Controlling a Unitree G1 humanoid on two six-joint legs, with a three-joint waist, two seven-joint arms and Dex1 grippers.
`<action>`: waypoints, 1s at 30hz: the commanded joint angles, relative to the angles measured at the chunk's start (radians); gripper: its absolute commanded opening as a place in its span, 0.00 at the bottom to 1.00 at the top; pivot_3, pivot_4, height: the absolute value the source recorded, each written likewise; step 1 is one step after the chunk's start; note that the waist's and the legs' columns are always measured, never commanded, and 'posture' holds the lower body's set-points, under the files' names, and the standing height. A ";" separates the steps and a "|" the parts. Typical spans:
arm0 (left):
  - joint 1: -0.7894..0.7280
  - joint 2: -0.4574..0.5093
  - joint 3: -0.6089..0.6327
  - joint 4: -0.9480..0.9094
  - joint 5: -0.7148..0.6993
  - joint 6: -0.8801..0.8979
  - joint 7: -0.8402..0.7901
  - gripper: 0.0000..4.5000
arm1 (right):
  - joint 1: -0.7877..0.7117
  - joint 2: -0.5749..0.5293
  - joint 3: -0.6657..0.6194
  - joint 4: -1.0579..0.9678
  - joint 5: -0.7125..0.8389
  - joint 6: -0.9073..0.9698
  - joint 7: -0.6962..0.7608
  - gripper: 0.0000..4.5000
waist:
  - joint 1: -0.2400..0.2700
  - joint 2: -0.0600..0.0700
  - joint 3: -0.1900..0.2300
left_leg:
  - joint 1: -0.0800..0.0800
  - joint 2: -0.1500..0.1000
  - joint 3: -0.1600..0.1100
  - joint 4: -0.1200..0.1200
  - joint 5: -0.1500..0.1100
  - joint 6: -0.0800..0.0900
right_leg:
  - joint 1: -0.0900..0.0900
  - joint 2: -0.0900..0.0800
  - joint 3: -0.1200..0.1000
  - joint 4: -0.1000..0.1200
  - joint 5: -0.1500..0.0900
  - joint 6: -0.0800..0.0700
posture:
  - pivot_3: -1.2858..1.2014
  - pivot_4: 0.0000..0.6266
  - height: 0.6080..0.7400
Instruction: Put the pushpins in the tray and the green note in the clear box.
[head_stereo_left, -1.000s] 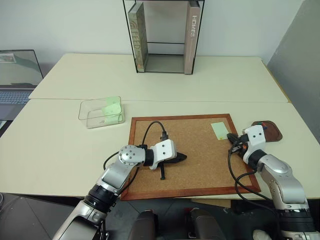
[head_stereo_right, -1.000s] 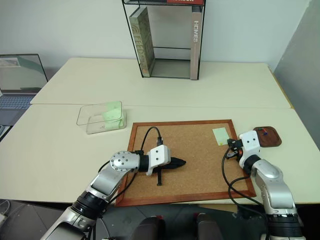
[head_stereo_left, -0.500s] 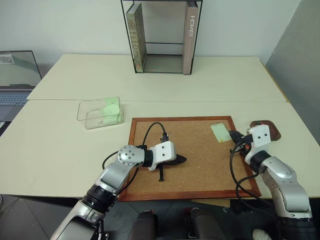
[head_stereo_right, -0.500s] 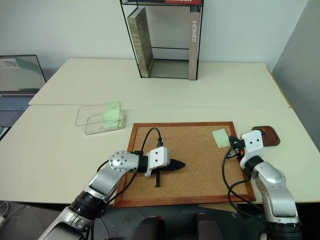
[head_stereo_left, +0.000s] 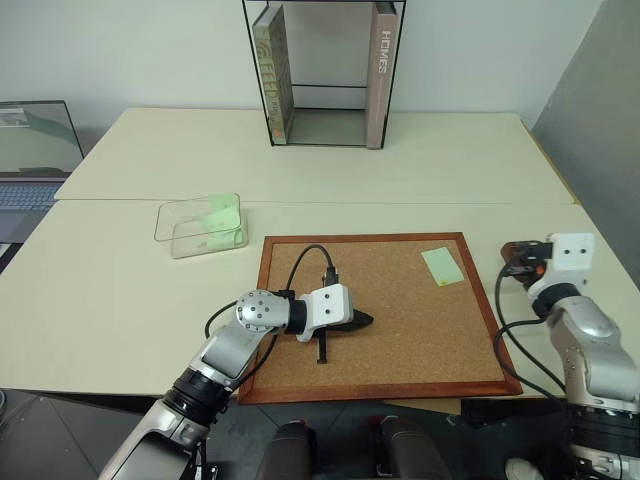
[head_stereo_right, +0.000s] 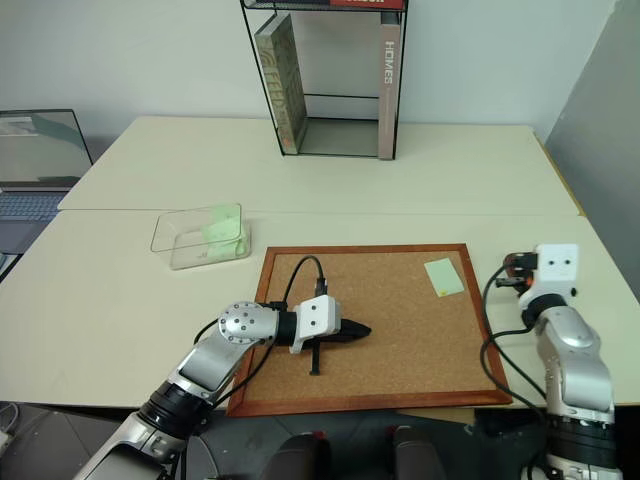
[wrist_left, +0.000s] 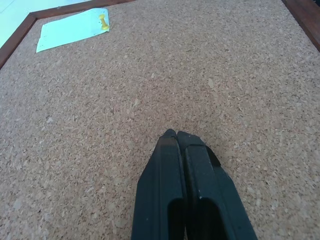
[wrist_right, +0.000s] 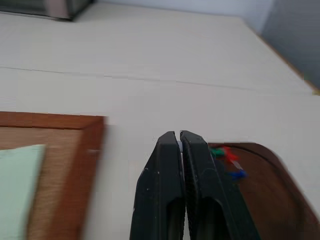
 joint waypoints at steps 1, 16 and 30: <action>0.020 0.013 -0.035 0.018 0.035 0.002 -0.014 0.00 | -0.034 -0.024 -0.030 0.050 -0.012 -0.004 -0.025 0.02 | -0.001 0.001 0.000 | 0.000 0.000 0.000 0.000 0.000 0.000 | 0.000 0.000 0.000 0.000 0.000 0.000 | 0.52 0.24 1.00; 0.019 0.015 -0.036 0.009 0.039 -0.001 -0.016 0.00 | -0.073 -0.025 -0.032 0.164 -0.019 -0.034 -0.033 0.59 | -0.002 0.002 -0.001 | 0.002 0.000 0.004 0.000 0.000 0.000 | 0.000 0.000 0.002 0.001 0.000 0.000 | 0.52 0.24 1.00; 0.022 0.020 -0.030 0.011 0.033 0.002 -0.023 0.00 | 0.082 0.014 0.099 -0.137 0.158 -0.140 0.266 0.85 | -0.002 0.002 -0.001 | 0.002 0.002 0.003 0.000 0.000 0.000 | 0.001 0.000 0.001 0.000 0.000 0.000 | 0.52 0.24 1.00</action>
